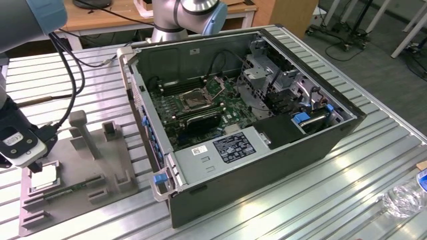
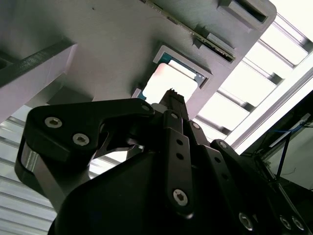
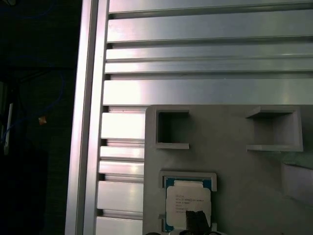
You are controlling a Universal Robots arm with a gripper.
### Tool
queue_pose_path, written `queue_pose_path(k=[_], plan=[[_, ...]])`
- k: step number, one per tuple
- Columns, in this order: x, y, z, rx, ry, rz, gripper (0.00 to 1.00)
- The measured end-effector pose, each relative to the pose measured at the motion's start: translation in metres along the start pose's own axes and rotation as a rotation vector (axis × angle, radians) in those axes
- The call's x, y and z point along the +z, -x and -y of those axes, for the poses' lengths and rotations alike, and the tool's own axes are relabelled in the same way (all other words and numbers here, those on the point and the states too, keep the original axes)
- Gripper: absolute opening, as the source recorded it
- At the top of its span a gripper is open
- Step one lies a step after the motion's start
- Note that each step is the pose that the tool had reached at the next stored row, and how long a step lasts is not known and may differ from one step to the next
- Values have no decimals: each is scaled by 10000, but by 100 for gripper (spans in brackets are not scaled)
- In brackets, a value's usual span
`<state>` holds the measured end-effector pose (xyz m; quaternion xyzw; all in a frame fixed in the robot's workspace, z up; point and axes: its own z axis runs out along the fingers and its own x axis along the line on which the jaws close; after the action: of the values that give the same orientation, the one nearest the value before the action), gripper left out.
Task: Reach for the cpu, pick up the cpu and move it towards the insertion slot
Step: 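Reach for the cpu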
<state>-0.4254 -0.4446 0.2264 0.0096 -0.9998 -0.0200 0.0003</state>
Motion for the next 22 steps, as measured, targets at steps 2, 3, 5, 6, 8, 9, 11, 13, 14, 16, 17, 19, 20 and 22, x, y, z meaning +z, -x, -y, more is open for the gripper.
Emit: queue_pose_path(k=[2, 3, 5, 6, 8, 9, 11, 13, 14, 16, 17, 19, 20, 22], plan=[[3, 0, 0, 0, -1, -2, 11], [4, 0, 0, 0, -1, -2, 11], [8, 0, 0, 0, 0, -1, 11], [14, 0, 0, 0, 1, 1, 11], [23, -1, 1, 0, 0, -2, 11], [28, -2, 2, 1, 2, -2, 11], [45, -3, 2, 0, 12, 0, 11], [63, -4, 3, 0, 19, -1, 11], [70, -5, 3, 1, 23, -1, 11], [74, -5, 4, 1, 26, -3, 11], [74, -5, 4, 1, 26, -4, 11], [75, -5, 4, 0, 27, -1, 11], [76, -5, 4, 0, 28, -1, 11], [81, -4, 4, 0, 30, 1, 11]])
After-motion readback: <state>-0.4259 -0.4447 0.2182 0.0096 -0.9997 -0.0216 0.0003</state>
